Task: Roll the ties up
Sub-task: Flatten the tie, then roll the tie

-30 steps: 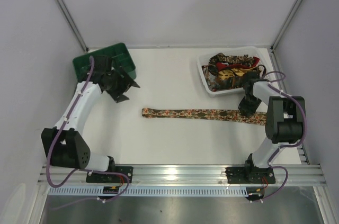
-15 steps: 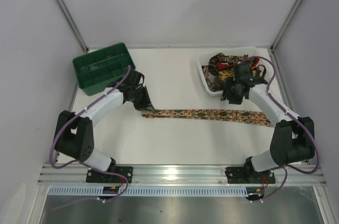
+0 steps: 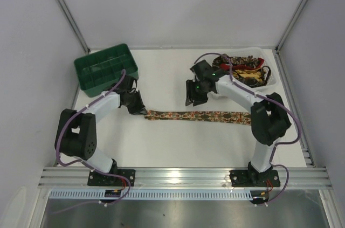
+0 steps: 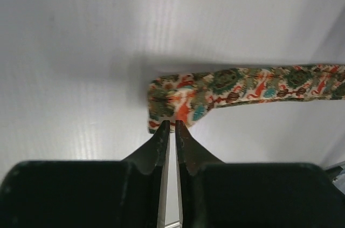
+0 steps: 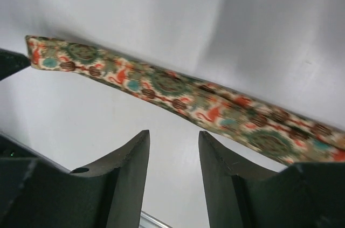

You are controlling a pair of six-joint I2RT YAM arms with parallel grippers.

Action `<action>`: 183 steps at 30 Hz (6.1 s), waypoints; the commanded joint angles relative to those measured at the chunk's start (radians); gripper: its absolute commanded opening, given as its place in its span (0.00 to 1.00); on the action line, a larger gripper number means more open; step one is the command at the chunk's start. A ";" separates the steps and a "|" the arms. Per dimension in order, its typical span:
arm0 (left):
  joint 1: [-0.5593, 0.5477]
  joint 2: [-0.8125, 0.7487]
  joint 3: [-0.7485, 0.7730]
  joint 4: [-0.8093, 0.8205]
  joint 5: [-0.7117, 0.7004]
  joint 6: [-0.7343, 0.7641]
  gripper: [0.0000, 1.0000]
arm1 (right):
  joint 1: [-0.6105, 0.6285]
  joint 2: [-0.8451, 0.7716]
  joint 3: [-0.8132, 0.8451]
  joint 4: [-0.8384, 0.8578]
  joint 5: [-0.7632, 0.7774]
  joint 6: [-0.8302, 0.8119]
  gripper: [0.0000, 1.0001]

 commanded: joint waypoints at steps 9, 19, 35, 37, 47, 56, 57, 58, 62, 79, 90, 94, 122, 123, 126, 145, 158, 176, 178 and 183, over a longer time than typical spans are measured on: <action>0.048 -0.164 -0.051 0.040 -0.030 0.034 0.01 | 0.107 0.162 0.193 0.020 -0.119 0.061 0.44; 0.011 -0.094 -0.066 0.175 0.159 -0.052 0.00 | 0.071 0.152 0.139 0.039 -0.128 0.091 0.45; 0.087 0.067 -0.168 0.236 0.113 0.051 0.00 | 0.097 0.246 0.128 0.131 -0.228 0.158 0.45; 0.095 0.081 -0.188 0.261 0.111 0.051 0.00 | 0.104 0.263 0.142 0.132 -0.237 0.158 0.45; 0.100 0.017 -0.212 0.229 0.100 0.084 0.00 | 0.137 0.315 0.207 0.158 -0.269 0.169 0.36; 0.098 -0.187 -0.202 0.134 0.111 0.051 0.12 | 0.216 0.368 0.243 0.301 -0.314 0.241 0.00; 0.098 -0.204 -0.200 0.127 0.108 0.049 0.15 | 0.222 0.376 0.248 0.310 -0.323 0.264 0.00; 0.098 -0.219 -0.203 0.123 0.093 0.049 0.19 | 0.228 0.382 0.248 0.318 -0.323 0.270 0.00; 0.109 -0.227 -0.201 0.095 0.068 0.066 0.37 | 0.229 0.399 0.237 0.324 -0.286 0.278 0.00; 0.181 -0.044 -0.145 0.137 0.133 0.138 0.52 | 0.208 0.473 0.173 0.393 -0.329 0.325 0.00; 0.183 0.028 -0.140 0.203 0.206 0.143 0.44 | 0.199 0.494 0.174 0.405 -0.355 0.344 0.00; 0.183 0.025 -0.148 0.190 0.202 0.153 0.25 | 0.197 0.501 0.187 0.395 -0.354 0.344 0.00; 0.068 -0.086 -0.010 -0.002 0.169 0.072 0.01 | 0.248 0.571 0.288 0.371 -0.384 0.367 0.00; 0.040 -0.081 -0.001 0.009 0.171 0.049 0.01 | 0.248 0.571 0.280 0.382 -0.391 0.379 0.00; 0.002 -0.057 0.013 0.026 0.171 0.012 0.01 | 0.242 0.548 0.231 0.439 -0.420 0.422 0.00; -0.028 -0.064 0.016 -0.003 0.061 -0.055 0.00 | 0.159 0.370 0.112 0.459 -0.428 0.434 0.00; -0.104 0.005 0.082 -0.024 0.048 -0.052 0.00 | 0.134 0.327 0.029 0.330 -0.282 0.367 0.00; -0.166 0.094 0.076 0.048 0.064 -0.084 0.01 | 0.130 0.312 -0.017 0.362 -0.289 0.396 0.00; -0.166 0.103 0.078 0.064 0.073 -0.089 0.01 | 0.131 0.313 -0.017 0.361 -0.289 0.394 0.00; -0.172 0.123 0.082 0.091 0.093 -0.100 0.07 | 0.130 0.312 -0.025 0.359 -0.286 0.397 0.00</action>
